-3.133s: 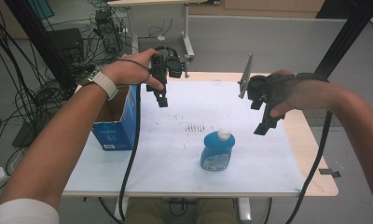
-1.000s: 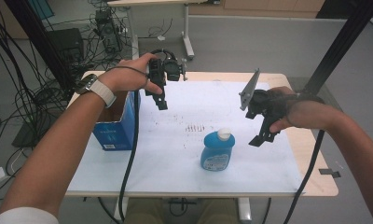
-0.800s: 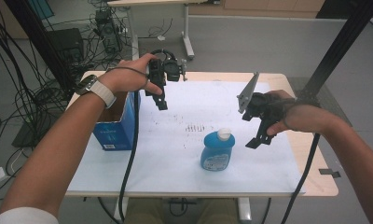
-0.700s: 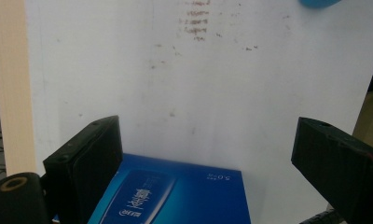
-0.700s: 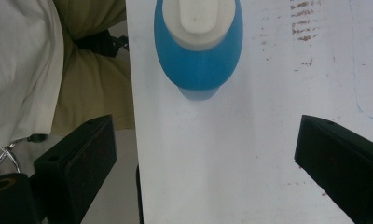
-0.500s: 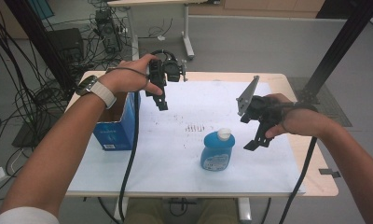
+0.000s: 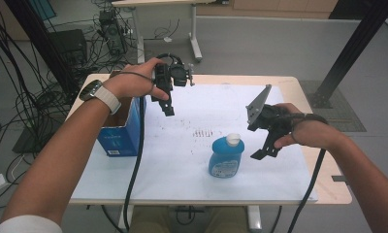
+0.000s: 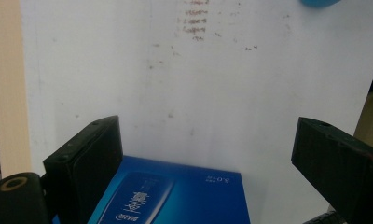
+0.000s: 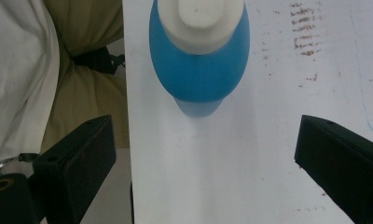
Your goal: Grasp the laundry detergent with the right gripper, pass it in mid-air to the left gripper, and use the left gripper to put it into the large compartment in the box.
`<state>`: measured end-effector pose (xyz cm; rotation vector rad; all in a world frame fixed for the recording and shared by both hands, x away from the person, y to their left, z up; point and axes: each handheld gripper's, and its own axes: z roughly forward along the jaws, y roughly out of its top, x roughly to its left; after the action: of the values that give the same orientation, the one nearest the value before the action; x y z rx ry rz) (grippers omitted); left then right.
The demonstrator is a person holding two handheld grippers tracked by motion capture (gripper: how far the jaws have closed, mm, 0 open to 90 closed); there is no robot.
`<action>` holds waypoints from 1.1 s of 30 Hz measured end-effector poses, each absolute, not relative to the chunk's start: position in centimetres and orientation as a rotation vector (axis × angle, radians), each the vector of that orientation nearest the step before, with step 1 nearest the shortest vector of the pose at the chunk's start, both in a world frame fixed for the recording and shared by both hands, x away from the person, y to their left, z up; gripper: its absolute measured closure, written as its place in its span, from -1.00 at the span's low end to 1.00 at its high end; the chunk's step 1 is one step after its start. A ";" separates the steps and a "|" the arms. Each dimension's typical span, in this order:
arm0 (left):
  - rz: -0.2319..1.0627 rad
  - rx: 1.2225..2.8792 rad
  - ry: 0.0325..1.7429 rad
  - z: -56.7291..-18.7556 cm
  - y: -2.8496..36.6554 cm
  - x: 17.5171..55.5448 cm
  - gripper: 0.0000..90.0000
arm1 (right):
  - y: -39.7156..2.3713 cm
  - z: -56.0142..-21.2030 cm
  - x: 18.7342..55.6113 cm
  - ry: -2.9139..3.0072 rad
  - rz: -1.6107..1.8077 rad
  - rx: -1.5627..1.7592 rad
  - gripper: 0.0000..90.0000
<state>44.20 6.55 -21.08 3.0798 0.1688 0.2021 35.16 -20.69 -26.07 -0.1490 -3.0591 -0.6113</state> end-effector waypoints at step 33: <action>0.192 3.079 0.181 -22.0 6.7 44.2 -0.79 | -21.1 -29.1 35.2 -2.992 -0.868 -0.112 -0.87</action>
<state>44.22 6.73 -21.97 3.0794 0.1812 0.1923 35.22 -21.11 -29.14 -0.1118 -2.9917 -0.8678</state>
